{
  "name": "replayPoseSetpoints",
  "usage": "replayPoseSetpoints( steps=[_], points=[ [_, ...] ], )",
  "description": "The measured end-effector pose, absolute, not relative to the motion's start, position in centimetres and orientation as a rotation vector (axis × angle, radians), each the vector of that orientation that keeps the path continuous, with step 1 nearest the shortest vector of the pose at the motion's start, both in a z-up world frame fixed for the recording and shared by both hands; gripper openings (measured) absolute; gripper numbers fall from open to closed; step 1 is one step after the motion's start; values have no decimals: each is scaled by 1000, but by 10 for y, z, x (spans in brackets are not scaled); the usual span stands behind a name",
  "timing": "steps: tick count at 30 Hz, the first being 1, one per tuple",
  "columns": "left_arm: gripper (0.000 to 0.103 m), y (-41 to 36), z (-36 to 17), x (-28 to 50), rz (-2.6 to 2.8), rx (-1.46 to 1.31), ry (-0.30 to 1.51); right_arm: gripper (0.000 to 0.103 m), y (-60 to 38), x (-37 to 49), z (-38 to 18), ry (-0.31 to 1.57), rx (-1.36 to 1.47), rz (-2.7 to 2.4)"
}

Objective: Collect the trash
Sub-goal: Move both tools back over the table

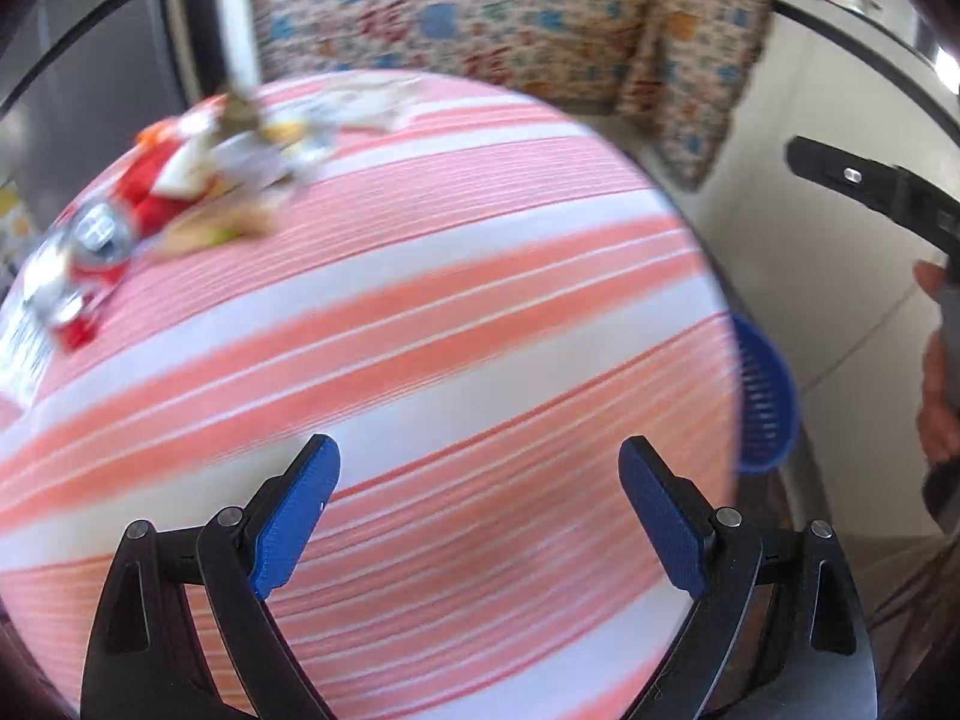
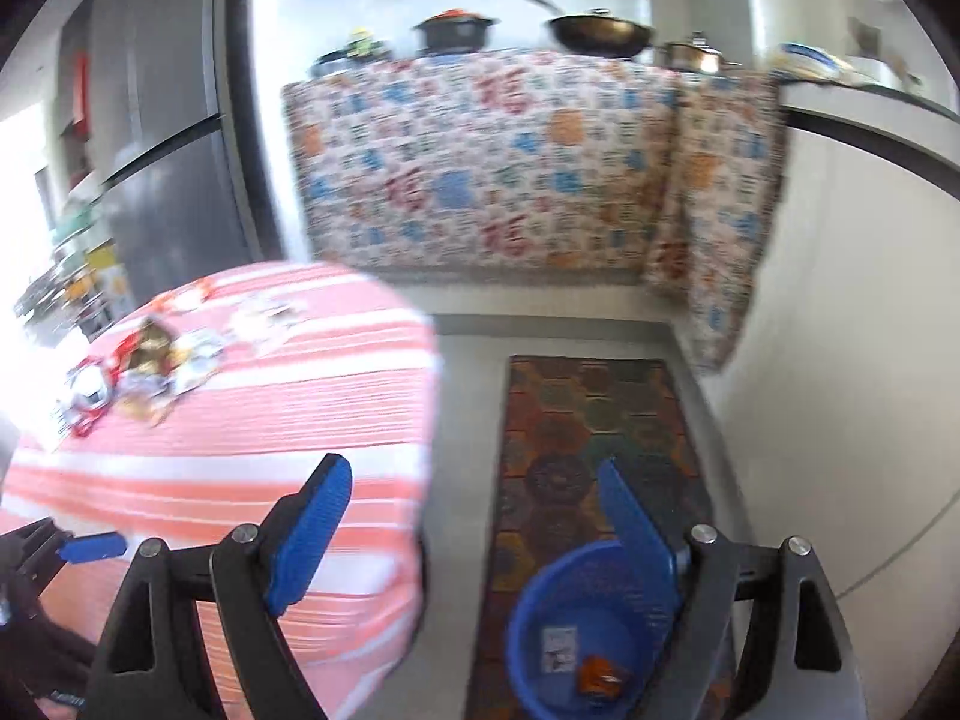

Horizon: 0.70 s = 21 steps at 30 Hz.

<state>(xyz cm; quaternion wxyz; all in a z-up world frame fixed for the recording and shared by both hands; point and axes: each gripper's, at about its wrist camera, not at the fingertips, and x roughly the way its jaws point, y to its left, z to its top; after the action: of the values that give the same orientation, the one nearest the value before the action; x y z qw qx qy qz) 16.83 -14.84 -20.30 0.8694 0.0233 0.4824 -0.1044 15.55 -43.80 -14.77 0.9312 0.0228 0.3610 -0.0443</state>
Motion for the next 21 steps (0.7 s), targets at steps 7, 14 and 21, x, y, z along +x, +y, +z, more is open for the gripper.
replayPoseSetpoints(
  steps=[7,14,21],
  points=[
    [99,-74,-214,172,-109,76,980,86,-318,173,-185,862,-2,112],
    [103,-41,-220,185,-71,59,975,88,-255,196,-225,978,-55,155],
    [103,-30,-221,180,-66,51,959,94,-239,211,-231,989,-84,125]
  ],
)
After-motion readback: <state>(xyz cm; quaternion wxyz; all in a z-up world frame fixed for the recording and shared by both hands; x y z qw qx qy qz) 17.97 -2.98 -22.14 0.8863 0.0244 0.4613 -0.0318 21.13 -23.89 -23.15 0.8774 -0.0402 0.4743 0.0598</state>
